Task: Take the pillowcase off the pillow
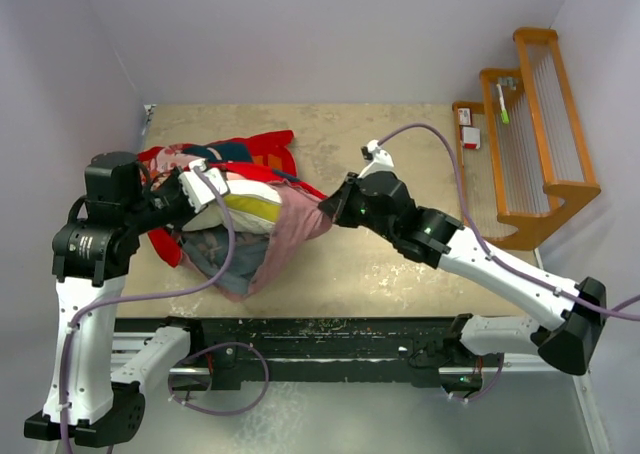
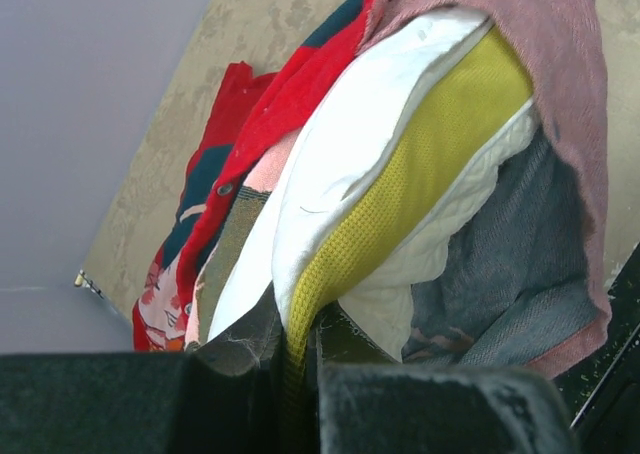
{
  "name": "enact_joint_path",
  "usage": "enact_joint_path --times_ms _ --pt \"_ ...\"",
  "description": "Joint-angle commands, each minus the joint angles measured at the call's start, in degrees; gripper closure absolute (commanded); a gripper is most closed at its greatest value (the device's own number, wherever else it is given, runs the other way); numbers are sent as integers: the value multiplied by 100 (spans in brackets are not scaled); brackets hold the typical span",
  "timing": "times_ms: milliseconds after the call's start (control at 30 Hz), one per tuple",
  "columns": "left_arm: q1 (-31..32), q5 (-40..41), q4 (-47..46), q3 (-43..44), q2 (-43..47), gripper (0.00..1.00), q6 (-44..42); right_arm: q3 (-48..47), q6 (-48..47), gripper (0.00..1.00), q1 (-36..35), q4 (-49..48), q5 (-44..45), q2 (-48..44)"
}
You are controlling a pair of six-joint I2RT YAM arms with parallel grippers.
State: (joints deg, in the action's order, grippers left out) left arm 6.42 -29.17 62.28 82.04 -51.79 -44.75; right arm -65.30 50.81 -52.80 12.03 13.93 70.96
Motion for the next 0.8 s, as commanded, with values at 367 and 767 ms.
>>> enact_joint_path --times_ms 367,767 --pt "-44 279 -600 1002 90 100 -132 1636 -10 100 1409 91 145 -800" --pt "-44 519 -1448 3113 -518 100 1486 2091 334 100 1620 -734 -143 340"
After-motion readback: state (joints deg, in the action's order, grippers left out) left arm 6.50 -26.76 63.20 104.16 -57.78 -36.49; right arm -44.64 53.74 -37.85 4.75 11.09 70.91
